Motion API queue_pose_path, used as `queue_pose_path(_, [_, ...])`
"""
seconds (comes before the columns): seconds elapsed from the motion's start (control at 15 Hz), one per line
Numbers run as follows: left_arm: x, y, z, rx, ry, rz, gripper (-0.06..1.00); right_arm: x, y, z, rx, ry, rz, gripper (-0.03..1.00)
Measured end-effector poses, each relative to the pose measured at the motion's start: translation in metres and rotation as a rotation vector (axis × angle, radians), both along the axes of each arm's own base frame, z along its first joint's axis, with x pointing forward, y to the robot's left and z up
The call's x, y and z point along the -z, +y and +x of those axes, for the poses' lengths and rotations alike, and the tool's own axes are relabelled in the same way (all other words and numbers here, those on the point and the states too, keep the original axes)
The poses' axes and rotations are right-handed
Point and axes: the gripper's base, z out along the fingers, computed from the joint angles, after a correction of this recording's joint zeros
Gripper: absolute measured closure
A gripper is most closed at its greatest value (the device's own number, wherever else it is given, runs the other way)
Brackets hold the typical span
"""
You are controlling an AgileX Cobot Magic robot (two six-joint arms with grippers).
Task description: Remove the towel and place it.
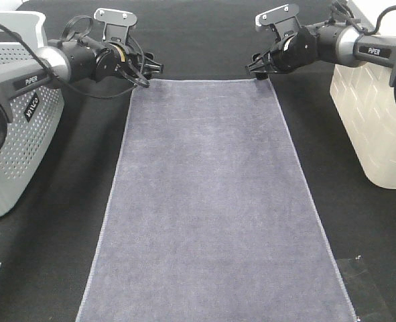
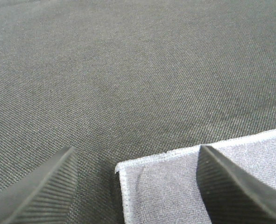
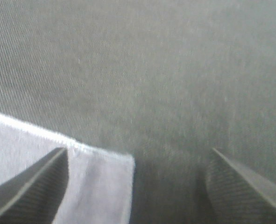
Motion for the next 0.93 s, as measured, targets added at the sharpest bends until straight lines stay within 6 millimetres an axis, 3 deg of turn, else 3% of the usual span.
queue_pose_path(0.2, [-0.003, 0.000, 0.000, -0.004, 0.003, 0.000, 0.25, -0.005, -0.001, -0.002, 0.006, 0.021, -0.007, 0.20])
queue_pose_path(0.33, [-0.019, 0.000, 0.000, -0.015, -0.008, -0.035, 0.25, -0.021, -0.002, -0.003, 0.013, 0.026, -0.010, 0.20])
queue_pose_path(0.73, [-0.100, 0.004, -0.014, -0.083, 0.051, -0.130, 0.25, -0.124, -0.006, -0.028, 0.063, 0.063, 0.064, 0.19])
queue_pose_path(0.93, [-0.146, -0.006, -0.036, -0.042, 0.101, -0.029, 0.25, -0.170, -0.008, -0.051, 0.077, 0.126, 0.118, 0.19])
